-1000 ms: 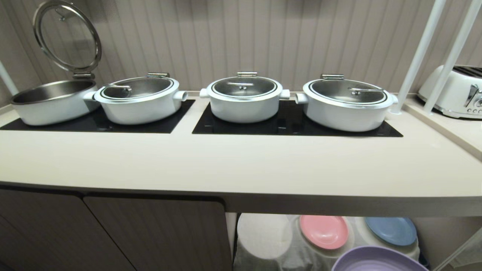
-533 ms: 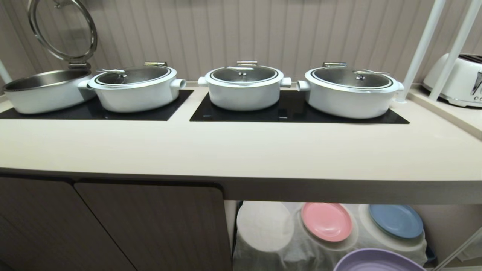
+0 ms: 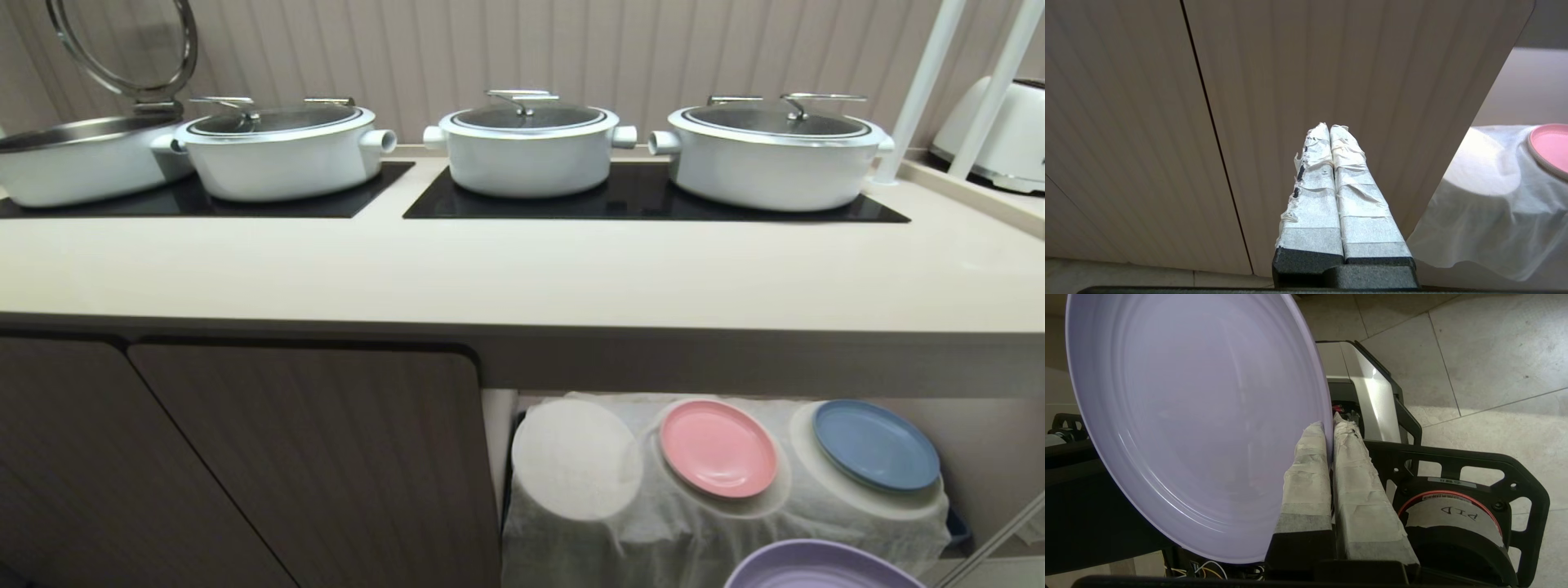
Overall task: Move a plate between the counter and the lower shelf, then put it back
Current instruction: Put the plate in the cupboard
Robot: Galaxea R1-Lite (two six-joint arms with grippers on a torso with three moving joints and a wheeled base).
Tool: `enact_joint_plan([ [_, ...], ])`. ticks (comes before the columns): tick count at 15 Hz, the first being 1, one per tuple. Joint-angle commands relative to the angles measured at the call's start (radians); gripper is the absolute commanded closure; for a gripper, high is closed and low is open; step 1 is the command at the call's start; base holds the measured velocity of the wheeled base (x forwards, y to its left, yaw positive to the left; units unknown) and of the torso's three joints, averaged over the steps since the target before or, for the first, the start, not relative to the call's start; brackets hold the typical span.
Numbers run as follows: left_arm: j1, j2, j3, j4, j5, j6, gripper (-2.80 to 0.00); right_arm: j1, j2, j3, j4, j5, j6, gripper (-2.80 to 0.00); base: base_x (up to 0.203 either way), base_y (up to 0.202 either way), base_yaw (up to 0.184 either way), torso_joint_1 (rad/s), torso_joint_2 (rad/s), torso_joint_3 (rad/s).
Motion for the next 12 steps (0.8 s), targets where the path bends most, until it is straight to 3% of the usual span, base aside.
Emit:
enact_joint_plan([
  [1,0.000,0.001,0.000,0.000,0.000,-0.001,0.00,0.000,0.001,0.003,0.005,0.003,0.003,0.00,0.000,0.000,0.000,-0.222,0.51,0.286],
  [12,0.000,0.001,0.000,0.000,0.000,-0.001,0.00,0.000,0.004,0.017,0.001,0.027,0.001,0.00,0.000,0.000,0.000,-0.187,0.47,0.285],
])
